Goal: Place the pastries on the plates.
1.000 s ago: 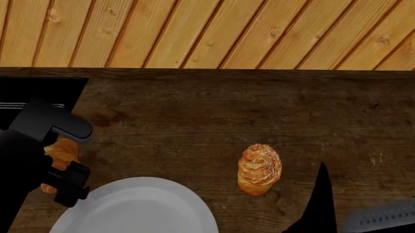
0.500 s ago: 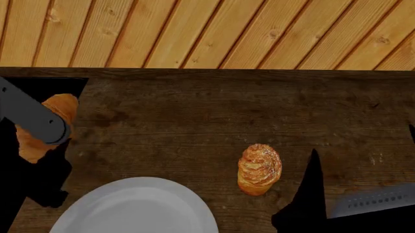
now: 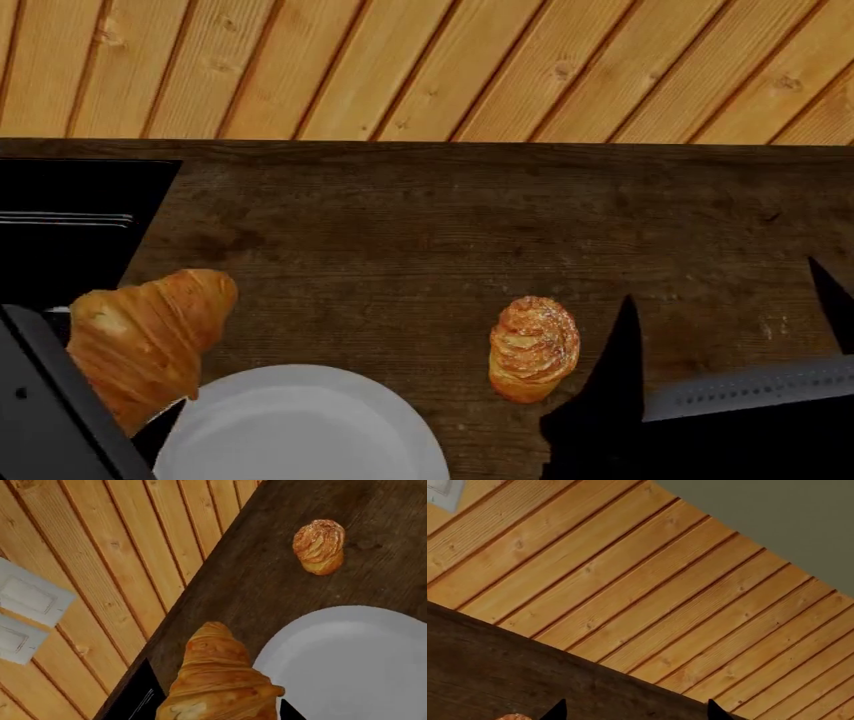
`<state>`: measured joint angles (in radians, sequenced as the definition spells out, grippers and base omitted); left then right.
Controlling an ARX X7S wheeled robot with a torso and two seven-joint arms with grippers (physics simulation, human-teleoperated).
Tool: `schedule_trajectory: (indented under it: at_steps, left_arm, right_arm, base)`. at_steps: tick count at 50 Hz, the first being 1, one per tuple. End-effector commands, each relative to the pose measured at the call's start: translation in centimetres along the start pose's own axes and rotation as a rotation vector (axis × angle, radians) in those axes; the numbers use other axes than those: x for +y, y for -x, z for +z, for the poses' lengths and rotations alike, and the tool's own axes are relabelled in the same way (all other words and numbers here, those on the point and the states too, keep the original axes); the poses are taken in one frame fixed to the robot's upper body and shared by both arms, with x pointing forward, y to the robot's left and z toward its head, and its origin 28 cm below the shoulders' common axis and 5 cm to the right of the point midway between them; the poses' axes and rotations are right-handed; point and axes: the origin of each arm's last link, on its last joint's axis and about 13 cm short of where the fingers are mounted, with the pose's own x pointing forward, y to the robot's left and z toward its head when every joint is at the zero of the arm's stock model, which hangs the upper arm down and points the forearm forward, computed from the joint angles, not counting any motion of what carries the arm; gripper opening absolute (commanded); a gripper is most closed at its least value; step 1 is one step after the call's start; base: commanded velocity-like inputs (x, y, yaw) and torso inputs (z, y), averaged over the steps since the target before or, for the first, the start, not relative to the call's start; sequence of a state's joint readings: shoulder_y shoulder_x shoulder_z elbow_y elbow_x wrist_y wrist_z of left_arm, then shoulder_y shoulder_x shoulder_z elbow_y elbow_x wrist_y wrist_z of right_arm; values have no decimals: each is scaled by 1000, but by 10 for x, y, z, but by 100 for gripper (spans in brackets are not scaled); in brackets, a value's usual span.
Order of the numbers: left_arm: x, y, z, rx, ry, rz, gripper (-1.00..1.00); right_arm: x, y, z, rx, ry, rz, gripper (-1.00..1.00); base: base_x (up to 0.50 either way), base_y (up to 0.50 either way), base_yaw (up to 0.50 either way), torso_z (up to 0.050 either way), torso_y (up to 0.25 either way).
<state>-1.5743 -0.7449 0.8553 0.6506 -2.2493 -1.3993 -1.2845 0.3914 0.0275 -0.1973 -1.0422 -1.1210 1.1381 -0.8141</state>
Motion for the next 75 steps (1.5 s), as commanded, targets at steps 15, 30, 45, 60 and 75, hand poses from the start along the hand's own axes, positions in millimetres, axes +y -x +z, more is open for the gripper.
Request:
schedule_trajectory:
  at_steps: [15,30,45,60,75]
  left_arm:
    - [-32,-20,3,7,-110,-224,-100]
    - [-45,-34,-6,61,-89,-272,-100]
    - [-52,-40,-11,86,-55,-287,-100]
    - [-54,-46,-14,105,-40,-293,-100]
    - [-58,-51,-19,123,-20,-297,-100]
  right_arm:
    - [-2,3,-3,21,-32,-54,100]
    - [-7,6,-9,39,-30,-56,100]
    - [-11,8,-3,49,-16,-55,100]
    - [-11,9,-10,59,-17,-51,100]
    - [-11,9,-7,65,-15,-48,100]
  base:
    - [0,0,0,0,0]
    - [0,0,0,0,0]
    - [0,0,0,0,0]
    - [0,0,0,0,0]
    - [0,0,0,0,0]
